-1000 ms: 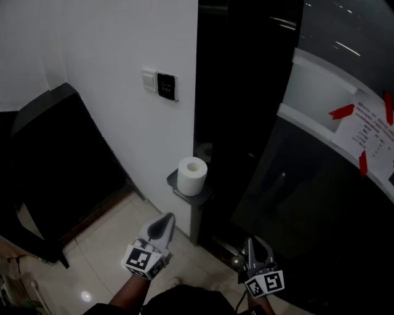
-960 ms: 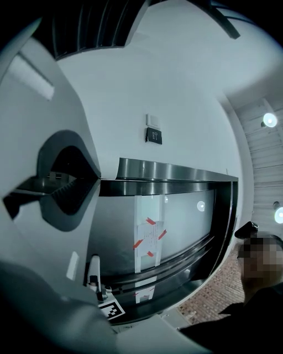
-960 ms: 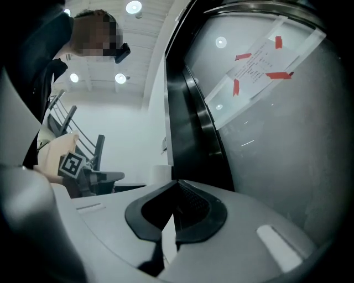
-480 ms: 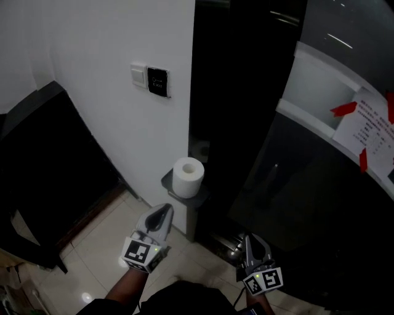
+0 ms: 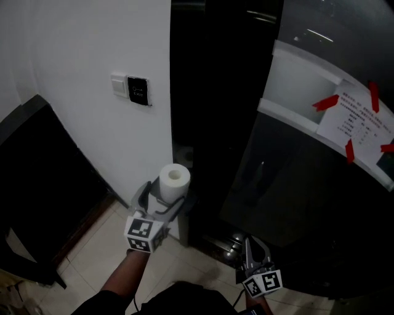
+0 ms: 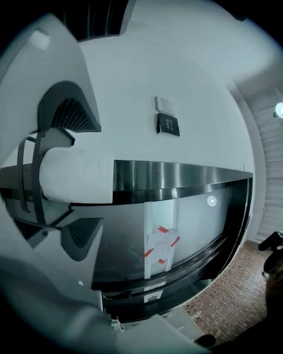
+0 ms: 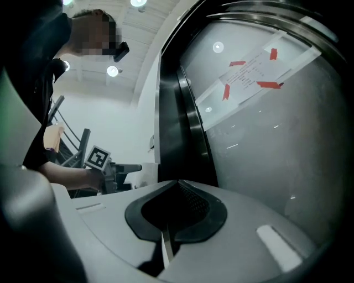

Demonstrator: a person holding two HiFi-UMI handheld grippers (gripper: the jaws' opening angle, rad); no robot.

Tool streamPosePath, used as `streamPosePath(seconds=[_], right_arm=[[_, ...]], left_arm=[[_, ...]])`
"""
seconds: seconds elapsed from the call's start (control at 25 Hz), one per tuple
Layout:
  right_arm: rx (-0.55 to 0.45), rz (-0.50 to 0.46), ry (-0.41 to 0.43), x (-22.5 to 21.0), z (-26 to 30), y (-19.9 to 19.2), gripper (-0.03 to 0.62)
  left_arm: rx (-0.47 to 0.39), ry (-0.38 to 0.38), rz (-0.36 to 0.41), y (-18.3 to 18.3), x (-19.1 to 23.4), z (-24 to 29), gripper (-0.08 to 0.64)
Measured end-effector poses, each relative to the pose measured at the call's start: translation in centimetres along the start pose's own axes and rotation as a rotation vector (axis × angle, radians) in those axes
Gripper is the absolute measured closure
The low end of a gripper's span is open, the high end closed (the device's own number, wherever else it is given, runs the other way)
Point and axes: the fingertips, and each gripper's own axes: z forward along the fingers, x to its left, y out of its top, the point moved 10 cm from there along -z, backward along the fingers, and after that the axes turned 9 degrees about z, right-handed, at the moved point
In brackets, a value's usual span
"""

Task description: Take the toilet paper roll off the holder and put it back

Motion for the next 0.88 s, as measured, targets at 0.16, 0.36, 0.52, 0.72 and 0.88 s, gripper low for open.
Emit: streamPosePath(seconds=[0.16,0.36,0.52,0.72,0.88], right_arm=[[0.0,0.001,-0.038,-0.3,-0.7,0.0,0.578],[-0.009,-0.005,-0.063,-0.5,-1.3,0.2,0.578],[-0.014,-0.009,-0.08,-0.7,-1.5,0.3,0.578],[-0.017,-0.014,-0.089,-0.8,-1.6,0.4,0.578],[-0.02,-0.013,-0.1,-1.0,-1.6,0.4,0.578]], left_arm=[[0.043,-0.028,0.011,-0.2,-0.2,2.0,0.095],[0.098,-0.035,0.002,-0.4,0.1,4.1,0.092],[0.134,-0.041,0.017,-0.7,-0.3,5.1,0.092],[0.152,-0.04,0.018,-1.0,-0.5,6.1,0.092],[0.135,-0.034,0.005,-1.0,-0.4,6.3,0.094]])
